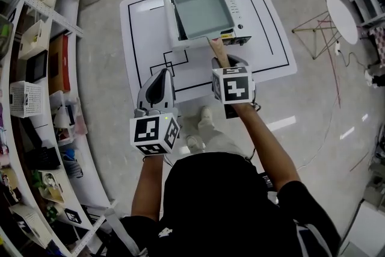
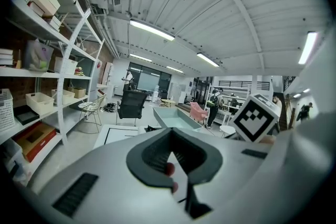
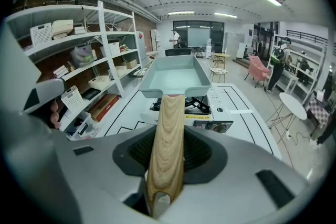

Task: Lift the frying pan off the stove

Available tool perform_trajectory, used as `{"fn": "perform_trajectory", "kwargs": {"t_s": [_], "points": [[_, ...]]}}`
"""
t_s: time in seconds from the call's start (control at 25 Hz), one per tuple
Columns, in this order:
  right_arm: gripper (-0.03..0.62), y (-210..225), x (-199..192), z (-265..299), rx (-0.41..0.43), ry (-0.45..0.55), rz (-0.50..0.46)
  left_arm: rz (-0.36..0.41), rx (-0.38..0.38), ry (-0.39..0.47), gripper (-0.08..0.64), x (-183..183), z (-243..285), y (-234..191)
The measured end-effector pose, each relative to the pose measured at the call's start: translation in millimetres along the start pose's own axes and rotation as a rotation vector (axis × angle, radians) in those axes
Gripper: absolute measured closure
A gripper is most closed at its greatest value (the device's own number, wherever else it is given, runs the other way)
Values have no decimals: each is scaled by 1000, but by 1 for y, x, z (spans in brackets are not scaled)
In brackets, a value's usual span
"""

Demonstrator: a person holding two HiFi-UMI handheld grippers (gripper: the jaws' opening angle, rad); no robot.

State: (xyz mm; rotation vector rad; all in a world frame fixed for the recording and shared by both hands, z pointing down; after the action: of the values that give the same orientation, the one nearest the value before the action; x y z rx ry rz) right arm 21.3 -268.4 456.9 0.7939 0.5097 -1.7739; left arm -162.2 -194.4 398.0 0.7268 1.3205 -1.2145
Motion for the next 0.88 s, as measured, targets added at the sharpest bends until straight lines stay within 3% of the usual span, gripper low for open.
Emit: {"fn": "perform_trajectory", "kwargs": {"t_s": [0.88], "points": [[472,-37,-57,-100,-39,70,13,44,-72,76,557,3,-110,38]]}}
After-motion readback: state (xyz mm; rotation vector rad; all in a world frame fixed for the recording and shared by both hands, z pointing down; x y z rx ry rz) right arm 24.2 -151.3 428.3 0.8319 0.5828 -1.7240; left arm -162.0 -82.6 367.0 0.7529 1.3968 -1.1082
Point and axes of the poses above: the fingertips, and each gripper's own axes: z forward along the fingers, y to its right, x out of its top, the point moved 6 cm from there along -z, backward along the fingers, and after that the axes turned 3 degrees about y, right-handed, at the moved point
